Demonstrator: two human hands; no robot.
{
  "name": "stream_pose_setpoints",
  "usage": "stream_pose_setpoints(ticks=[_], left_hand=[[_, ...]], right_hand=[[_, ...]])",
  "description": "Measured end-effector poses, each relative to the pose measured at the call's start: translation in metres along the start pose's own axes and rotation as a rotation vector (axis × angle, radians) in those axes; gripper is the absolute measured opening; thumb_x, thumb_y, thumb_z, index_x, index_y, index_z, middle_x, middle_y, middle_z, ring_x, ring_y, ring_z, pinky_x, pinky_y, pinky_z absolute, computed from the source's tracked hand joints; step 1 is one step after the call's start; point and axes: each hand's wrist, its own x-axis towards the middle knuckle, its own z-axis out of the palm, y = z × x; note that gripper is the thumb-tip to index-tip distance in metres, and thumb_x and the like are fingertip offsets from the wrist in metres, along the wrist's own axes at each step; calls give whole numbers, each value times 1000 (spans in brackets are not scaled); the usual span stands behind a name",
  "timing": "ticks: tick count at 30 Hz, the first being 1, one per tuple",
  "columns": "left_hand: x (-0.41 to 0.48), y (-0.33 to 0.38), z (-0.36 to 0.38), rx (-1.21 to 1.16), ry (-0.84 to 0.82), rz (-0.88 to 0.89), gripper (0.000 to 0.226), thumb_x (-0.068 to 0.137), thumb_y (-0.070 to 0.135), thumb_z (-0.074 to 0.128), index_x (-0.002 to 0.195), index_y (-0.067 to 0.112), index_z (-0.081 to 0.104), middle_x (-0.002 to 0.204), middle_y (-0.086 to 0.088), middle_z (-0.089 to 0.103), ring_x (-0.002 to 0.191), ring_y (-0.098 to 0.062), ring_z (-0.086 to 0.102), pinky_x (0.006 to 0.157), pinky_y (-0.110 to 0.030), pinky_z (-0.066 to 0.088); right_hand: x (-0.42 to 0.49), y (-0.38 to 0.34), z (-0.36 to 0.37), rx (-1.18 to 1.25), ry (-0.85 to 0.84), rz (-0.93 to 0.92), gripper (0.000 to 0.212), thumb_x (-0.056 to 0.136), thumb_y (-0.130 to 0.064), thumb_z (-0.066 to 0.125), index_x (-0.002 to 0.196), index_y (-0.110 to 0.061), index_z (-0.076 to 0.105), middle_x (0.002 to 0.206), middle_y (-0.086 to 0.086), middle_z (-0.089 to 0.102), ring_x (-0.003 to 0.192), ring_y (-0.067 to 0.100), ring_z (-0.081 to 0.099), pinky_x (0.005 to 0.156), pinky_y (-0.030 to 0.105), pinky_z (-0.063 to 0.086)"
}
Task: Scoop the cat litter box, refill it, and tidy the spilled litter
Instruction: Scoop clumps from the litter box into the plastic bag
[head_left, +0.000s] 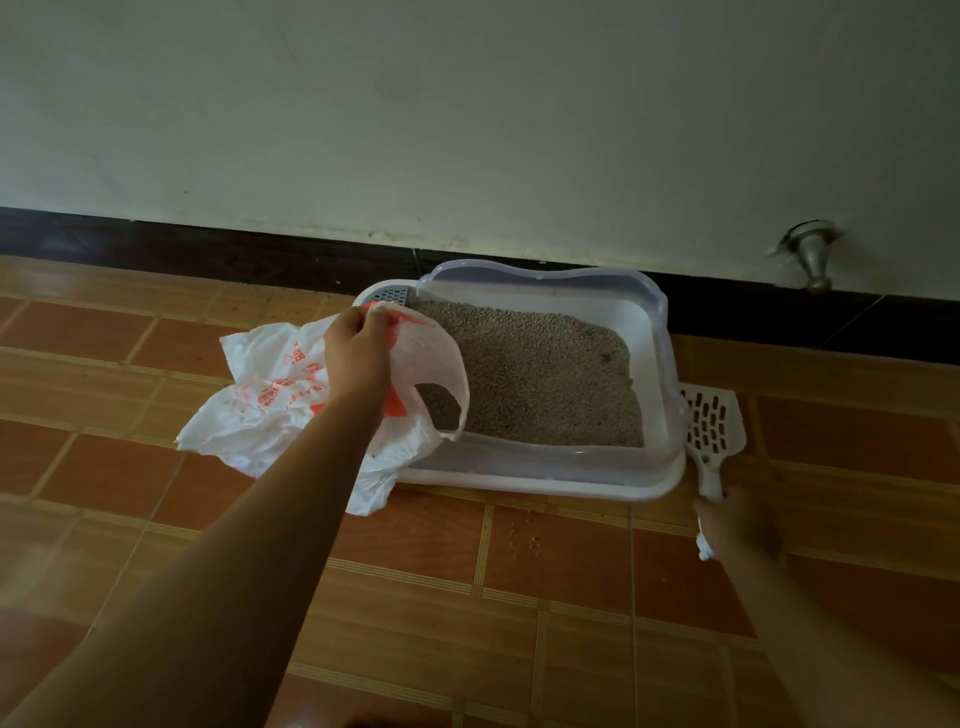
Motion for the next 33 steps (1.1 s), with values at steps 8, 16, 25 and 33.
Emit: stream_pose_setpoints(ticks=[8, 16, 25, 33], left_hand=[[0, 1, -10, 3, 2, 11, 20, 95, 21, 47, 102, 9, 61, 93, -4, 61, 86, -16, 55, 64, -22, 43], [0, 2, -7, 12, 4, 21, 22, 95, 21, 46, 102, 8, 62, 93, -5, 61, 87, -17, 55, 62, -21, 41], [-2, 4, -9, 16, -14, 22, 19, 95, 21, 46, 99, 10, 60, 97, -7, 60, 92, -21, 55, 63, -22, 41], [-13, 21, -23, 36, -47, 11, 20, 95, 24, 47, 102, 10, 59, 94, -3, 59, 88, -19, 55, 63, -24, 43]], right_hand=[[2, -4, 10, -102, -65, 43, 34, 92, -19, 53, 113, 9, 55, 113, 27, 57, 103, 42, 55, 74, 36, 36], [1, -9, 3, -156, -114, 26, 28, 92, -16, 53, 110, 6, 58, 112, 24, 59, 103, 39, 57, 73, 35, 37], [-10, -30, -28, 8, 49, -146, 27, 91, -14, 54, 112, 4, 56, 114, 23, 59, 103, 38, 56, 74, 36, 42], [-38, -97, -74, 166, 295, -449, 39, 93, -17, 49, 132, -9, 44, 133, 13, 47, 118, 31, 49, 92, 44, 48]])
